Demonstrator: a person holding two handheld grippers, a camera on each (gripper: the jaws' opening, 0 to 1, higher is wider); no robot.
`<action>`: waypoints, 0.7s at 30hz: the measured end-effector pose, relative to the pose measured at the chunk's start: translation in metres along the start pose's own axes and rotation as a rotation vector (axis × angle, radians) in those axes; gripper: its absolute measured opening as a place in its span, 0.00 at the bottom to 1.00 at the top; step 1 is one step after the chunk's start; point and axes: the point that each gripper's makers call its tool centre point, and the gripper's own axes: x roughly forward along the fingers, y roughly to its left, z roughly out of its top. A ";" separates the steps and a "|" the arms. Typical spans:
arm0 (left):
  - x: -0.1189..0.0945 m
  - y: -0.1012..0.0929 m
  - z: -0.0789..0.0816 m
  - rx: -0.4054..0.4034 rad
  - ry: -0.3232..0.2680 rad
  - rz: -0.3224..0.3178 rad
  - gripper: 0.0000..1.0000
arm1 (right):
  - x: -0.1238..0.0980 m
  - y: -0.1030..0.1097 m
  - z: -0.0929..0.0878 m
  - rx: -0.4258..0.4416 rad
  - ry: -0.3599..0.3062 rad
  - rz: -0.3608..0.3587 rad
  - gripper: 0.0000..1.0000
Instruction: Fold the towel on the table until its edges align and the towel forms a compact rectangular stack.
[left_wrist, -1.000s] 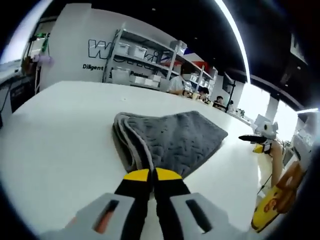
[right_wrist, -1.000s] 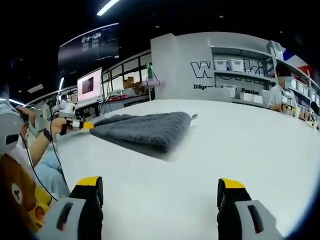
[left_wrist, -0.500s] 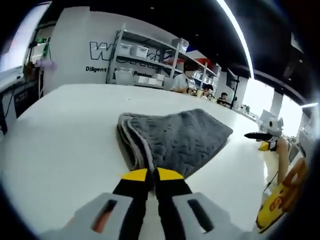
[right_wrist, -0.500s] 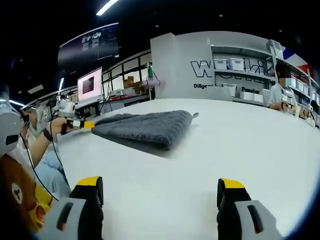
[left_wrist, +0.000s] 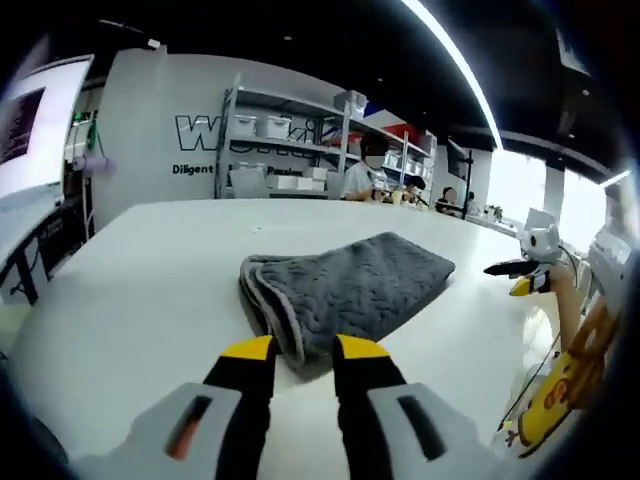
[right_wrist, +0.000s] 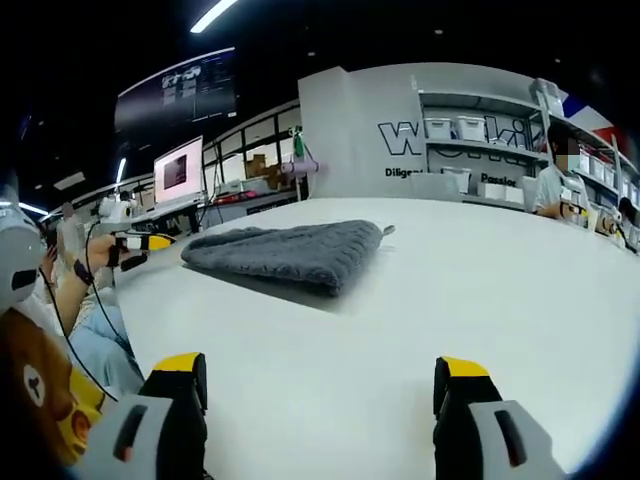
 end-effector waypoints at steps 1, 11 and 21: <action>-0.003 -0.003 0.000 0.007 0.000 -0.003 0.37 | 0.000 -0.001 0.000 0.001 0.000 -0.002 0.98; -0.017 -0.022 -0.016 0.029 0.067 0.016 0.75 | -0.001 -0.003 -0.002 0.010 -0.005 -0.010 0.98; -0.019 -0.028 -0.029 0.057 0.123 0.046 0.91 | -0.002 -0.002 -0.002 0.012 -0.009 -0.010 0.98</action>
